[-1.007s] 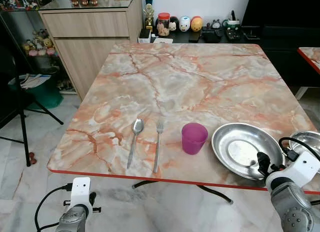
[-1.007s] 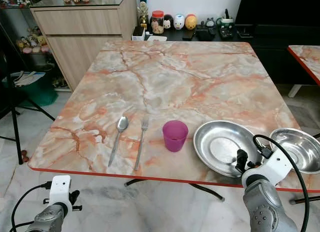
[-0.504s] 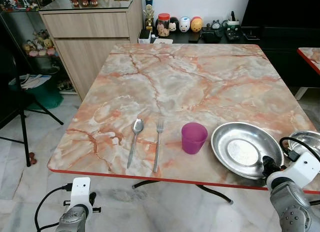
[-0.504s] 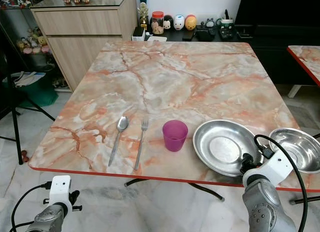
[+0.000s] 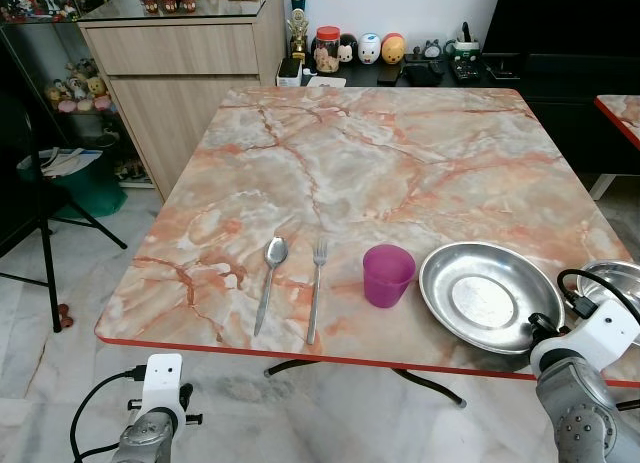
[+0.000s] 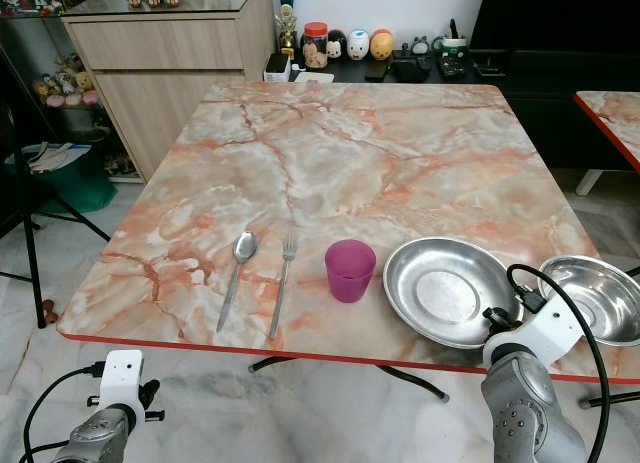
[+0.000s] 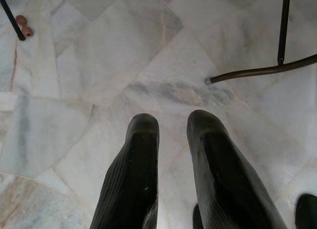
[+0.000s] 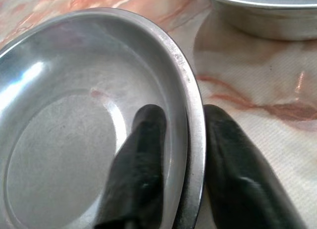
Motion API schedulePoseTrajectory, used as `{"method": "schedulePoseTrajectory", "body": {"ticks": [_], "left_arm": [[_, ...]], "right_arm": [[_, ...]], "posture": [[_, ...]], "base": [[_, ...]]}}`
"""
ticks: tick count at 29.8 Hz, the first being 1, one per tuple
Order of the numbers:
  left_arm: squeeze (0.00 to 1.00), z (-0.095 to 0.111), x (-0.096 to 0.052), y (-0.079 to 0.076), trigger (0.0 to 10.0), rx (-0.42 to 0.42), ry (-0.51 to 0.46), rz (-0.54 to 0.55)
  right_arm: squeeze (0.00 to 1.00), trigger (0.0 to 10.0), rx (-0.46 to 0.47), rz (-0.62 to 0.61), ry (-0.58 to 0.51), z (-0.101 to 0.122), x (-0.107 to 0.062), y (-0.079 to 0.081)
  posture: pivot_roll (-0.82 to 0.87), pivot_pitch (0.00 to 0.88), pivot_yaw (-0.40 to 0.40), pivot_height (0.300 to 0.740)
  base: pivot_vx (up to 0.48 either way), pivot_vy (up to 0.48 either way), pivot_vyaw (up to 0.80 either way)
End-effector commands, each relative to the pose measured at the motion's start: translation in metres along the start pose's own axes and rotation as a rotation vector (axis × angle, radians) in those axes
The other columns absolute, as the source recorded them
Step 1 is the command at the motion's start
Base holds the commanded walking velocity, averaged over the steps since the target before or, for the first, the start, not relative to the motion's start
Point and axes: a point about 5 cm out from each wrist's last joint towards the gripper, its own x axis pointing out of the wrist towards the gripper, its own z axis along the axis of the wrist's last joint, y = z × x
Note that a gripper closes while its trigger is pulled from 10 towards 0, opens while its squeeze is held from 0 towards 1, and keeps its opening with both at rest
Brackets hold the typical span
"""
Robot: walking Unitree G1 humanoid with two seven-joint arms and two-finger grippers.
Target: Setting the table
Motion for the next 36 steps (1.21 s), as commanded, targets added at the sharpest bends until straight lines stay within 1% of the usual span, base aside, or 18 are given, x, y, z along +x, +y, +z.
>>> {"method": "schedulePoseTrajectory", "body": {"ticks": [1,8,11,13,17,21,23,31,32,33,34,35,36], "left_arm": [[0.00,0.001,0.000,0.000,10.0,0.026,-0.002,0.003],[0.00,0.001,0.000,0.000,10.0,0.037,-0.002,0.000],[0.00,0.001,0.000,-0.001,10.0,0.042,-0.003,-0.001],[0.00,0.002,0.000,-0.001,10.0,0.042,-0.004,-0.001],[0.00,0.001,0.000,-0.001,10.0,0.043,-0.004,-0.003],[0.00,0.000,0.000,-0.002,10.0,0.045,-0.002,-0.007],[0.00,0.000,0.000,-0.003,10.0,0.045,-0.002,-0.007],[0.00,0.000,0.000,-0.005,10.0,0.046,-0.004,-0.013],[0.00,0.000,0.000,-0.005,10.0,0.047,-0.004,-0.014],[0.00,0.000,0.000,-0.005,10.0,0.047,-0.004,-0.014],[0.00,0.000,0.000,-0.006,10.0,0.048,-0.003,-0.015],[0.00,0.000,0.000,-0.006,10.0,0.048,-0.003,-0.015],[0.00,0.000,0.000,-0.006,10.0,0.048,-0.003,-0.015]], "right_arm": [[0.00,0.0,0.010,0.009,0.014,-0.003,0.002,0.004],[0.00,0.0,0.027,0.033,0.006,-0.004,0.002,0.010],[0.00,0.0,0.040,0.062,-0.007,-0.004,0.002,0.016],[0.00,0.0,0.040,0.067,-0.008,-0.004,0.003,0.017],[0.00,0.0,0.068,0.085,-0.062,0.003,0.001,0.021],[0.00,0.0,0.050,0.112,-0.154,0.016,-0.001,0.025],[0.00,0.0,0.050,0.116,-0.165,0.017,-0.001,0.026],[0.00,0.0,0.062,0.146,-0.273,0.031,-0.004,0.034],[0.00,1.8,0.067,0.173,-0.306,0.035,-0.006,0.038],[0.00,1.8,0.067,0.173,-0.306,0.035,-0.006,0.038],[0.00,10.0,0.066,0.203,-0.351,0.039,-0.009,0.043],[0.00,10.0,0.066,0.203,-0.351,0.039,-0.009,0.043],[0.00,10.0,0.074,0.221,-0.376,0.042,-0.010,0.045]], "posture": [[0.01,0.000,0.010,0.740],[0.01,0.000,0.010,0.740],[0.01,0.000,0.010,0.740],[0.01,0.000,0.010,0.740],[0.01,0.000,0.010,0.740],[0.01,0.000,0.011,0.740],[0.01,0.000,0.011,0.740],[0.02,0.000,0.010,0.740],[0.01,0.000,0.011,0.740],[0.01,0.000,0.011,0.740],[0.01,0.000,0.010,0.740],[0.01,0.000,0.010,0.740],[0.01,0.000,0.011,0.740]], "base": [[0.000,0.000,0.00],[0.000,0.000,0.00],[0.000,0.000,0.00],[0.000,0.000,0.00],[0.000,0.000,0.00],[0.000,0.000,0.00],[0.000,0.000,0.00],[0.000,0.000,0.00],[0.000,0.000,0.00],[0.000,0.000,0.00],[0.000,0.000,0.00],[0.000,0.000,0.00],[0.000,0.000,0.00]]}}
